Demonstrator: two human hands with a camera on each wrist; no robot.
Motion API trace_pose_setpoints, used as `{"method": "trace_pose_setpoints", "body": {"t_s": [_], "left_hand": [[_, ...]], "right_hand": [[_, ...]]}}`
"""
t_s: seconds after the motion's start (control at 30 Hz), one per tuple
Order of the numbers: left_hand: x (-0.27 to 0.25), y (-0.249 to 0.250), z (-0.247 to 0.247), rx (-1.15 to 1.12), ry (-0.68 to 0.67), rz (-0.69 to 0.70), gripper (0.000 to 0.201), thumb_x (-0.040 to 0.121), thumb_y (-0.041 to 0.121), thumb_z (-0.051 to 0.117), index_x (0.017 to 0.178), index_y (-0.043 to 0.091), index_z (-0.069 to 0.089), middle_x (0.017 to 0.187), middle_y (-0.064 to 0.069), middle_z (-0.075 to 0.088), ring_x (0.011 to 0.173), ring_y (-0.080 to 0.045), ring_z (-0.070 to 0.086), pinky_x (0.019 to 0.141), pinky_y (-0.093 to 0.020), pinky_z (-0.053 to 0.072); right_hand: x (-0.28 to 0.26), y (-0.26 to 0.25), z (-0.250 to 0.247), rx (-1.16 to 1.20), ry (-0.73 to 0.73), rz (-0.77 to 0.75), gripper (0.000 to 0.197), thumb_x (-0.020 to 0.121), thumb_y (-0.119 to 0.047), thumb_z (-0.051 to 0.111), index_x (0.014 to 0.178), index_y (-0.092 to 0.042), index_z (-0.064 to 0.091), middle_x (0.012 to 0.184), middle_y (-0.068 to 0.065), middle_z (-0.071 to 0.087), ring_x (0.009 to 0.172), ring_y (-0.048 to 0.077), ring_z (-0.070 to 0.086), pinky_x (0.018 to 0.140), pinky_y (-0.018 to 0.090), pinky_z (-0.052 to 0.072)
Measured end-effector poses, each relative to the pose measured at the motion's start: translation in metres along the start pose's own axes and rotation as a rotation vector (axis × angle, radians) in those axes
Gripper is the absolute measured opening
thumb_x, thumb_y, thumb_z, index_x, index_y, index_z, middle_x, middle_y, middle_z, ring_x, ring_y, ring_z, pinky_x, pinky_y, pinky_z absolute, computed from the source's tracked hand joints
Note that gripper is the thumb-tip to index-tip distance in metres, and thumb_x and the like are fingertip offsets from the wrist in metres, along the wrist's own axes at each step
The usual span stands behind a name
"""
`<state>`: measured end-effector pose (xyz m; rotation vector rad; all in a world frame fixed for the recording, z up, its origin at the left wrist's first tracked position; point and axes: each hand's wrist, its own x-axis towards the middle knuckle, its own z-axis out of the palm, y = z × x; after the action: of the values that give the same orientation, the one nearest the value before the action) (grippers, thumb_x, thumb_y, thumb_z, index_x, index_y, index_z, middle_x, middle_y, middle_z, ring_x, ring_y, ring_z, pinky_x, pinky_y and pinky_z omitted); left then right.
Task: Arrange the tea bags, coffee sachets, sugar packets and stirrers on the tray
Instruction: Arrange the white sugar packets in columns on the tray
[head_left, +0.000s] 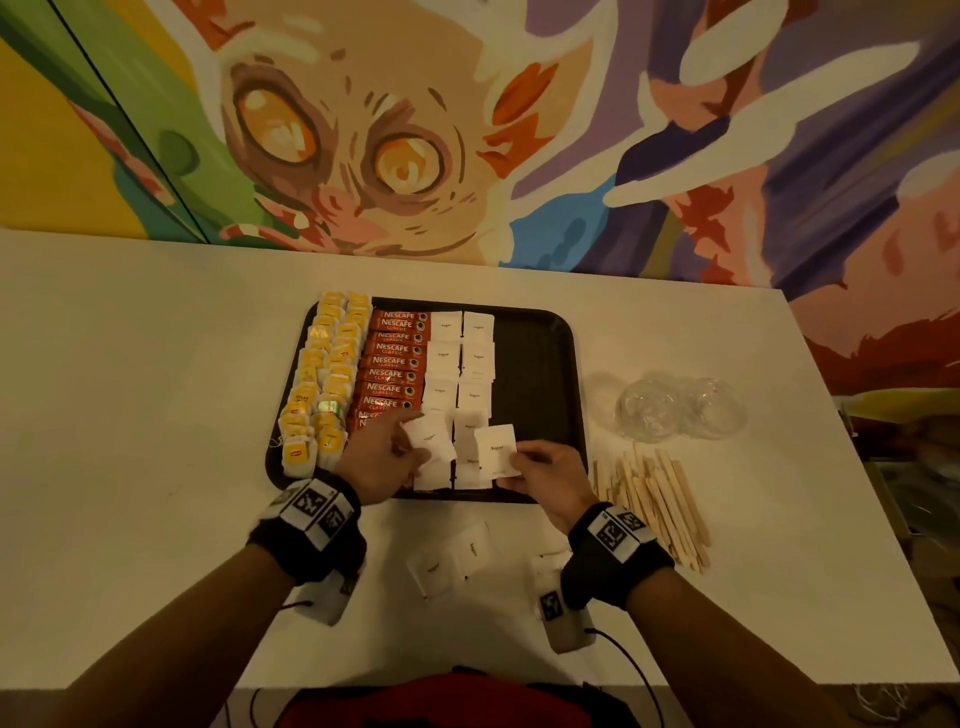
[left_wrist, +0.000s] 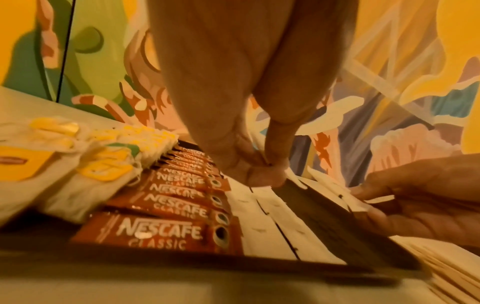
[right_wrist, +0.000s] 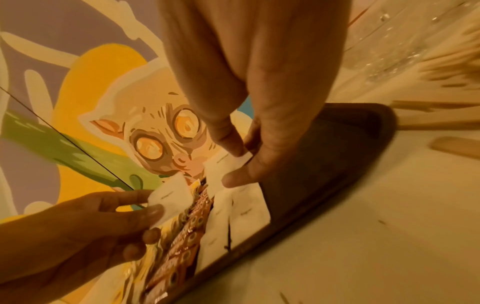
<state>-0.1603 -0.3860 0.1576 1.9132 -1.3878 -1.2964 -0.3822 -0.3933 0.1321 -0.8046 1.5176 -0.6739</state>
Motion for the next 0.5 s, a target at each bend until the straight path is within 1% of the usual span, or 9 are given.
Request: {"method": "trace_pose_setpoints", "body": {"t_s": [0.03,0.1,0.17,0.2,0.27,0.3,0.33,0.43,0.5], "left_hand": [[0.005,0.002,-0.005,-0.001,0.038,-0.002,0.042,0.085,0.015,0.072,0.120,0.018,0.050,0.088,0.002,0.063,0.074,-0.012,0.064,0.064,-0.028,0.056],[0.015,0.006,-0.012,-0.001,0.105,-0.028,0.034,0.083,0.018,0.074,0.109,0.014,0.053,0.088,0.007,0.062,0.071,-0.001,0.057,0.057,-0.015,0.044],[0.025,0.010,-0.018,0.033,0.174,-0.024,0.030,0.083,0.022,0.074,0.106,0.011,0.059,0.095,0.005,0.062,0.077,-0.002,0.056,0.058,-0.012,0.038],[0.030,0.011,-0.020,0.032,0.204,-0.023,0.030,0.083,0.023,0.074,0.107,0.010,0.061,0.100,0.003,0.063,0.084,-0.006,0.058,0.063,-0.013,0.040],[0.042,0.013,-0.022,0.017,0.248,-0.026,0.031,0.085,0.023,0.072,0.111,0.009,0.063,0.110,-0.001,0.065,0.099,-0.014,0.061,0.079,-0.023,0.048],[0.048,0.014,-0.023,0.022,0.259,-0.031,0.030,0.086,0.022,0.070,0.113,0.010,0.063,0.115,-0.003,0.065,0.106,-0.018,0.061,0.086,-0.027,0.048],[0.054,0.015,-0.023,0.034,0.267,-0.037,0.030,0.088,0.020,0.068,0.115,0.009,0.063,0.119,-0.004,0.064,0.110,-0.020,0.060,0.090,-0.029,0.045],[0.073,0.018,-0.020,0.085,0.291,-0.060,0.029,0.090,0.019,0.065,0.117,0.010,0.064,0.123,-0.006,0.064,0.113,-0.022,0.059,0.092,-0.030,0.044],[0.084,0.016,-0.016,0.134,0.283,-0.103,0.028,0.089,0.021,0.066,0.115,0.010,0.066,0.122,-0.007,0.064,0.113,-0.023,0.059,0.094,-0.031,0.044]], "right_hand": [[0.005,-0.004,0.002,0.013,0.008,0.004,0.019,0.092,-0.005,0.063,0.111,-0.009,0.064,0.118,0.007,0.063,0.104,0.024,0.065,0.075,0.031,0.061],[0.014,-0.011,0.005,0.026,0.027,0.006,0.019,0.092,-0.005,0.063,0.111,-0.009,0.065,0.117,0.007,0.064,0.100,0.021,0.066,0.078,0.034,0.061],[0.025,-0.018,0.009,0.028,0.049,0.009,0.022,0.092,-0.005,0.063,0.113,-0.008,0.064,0.117,0.008,0.064,0.100,0.022,0.066,0.080,0.037,0.061],[0.031,-0.022,0.010,0.027,0.060,0.015,0.023,0.092,-0.005,0.064,0.114,-0.007,0.064,0.118,0.008,0.063,0.101,0.023,0.066,0.080,0.038,0.061],[0.041,-0.030,0.014,0.013,0.073,0.032,0.026,0.092,-0.006,0.064,0.118,-0.008,0.063,0.117,0.008,0.063,0.098,0.023,0.067,0.081,0.039,0.061],[0.046,-0.035,0.015,0.001,0.078,0.041,0.027,0.092,-0.007,0.064,0.119,-0.008,0.063,0.116,0.007,0.064,0.094,0.022,0.069,0.081,0.039,0.061],[0.050,-0.038,0.016,-0.025,0.083,0.044,0.028,0.093,-0.008,0.063,0.120,-0.009,0.063,0.112,0.005,0.065,0.090,0.020,0.069,0.080,0.038,0.061],[0.063,-0.046,0.019,-0.196,0.118,0.013,0.027,0.093,-0.015,0.063,0.120,-0.013,0.063,0.102,0.003,0.066,0.084,0.015,0.064,0.078,0.032,0.060],[0.071,-0.051,0.022,-0.276,0.136,-0.001,0.029,0.093,-0.018,0.064,0.121,-0.013,0.064,0.109,0.006,0.067,0.089,0.017,0.062,0.083,0.034,0.058]]}}
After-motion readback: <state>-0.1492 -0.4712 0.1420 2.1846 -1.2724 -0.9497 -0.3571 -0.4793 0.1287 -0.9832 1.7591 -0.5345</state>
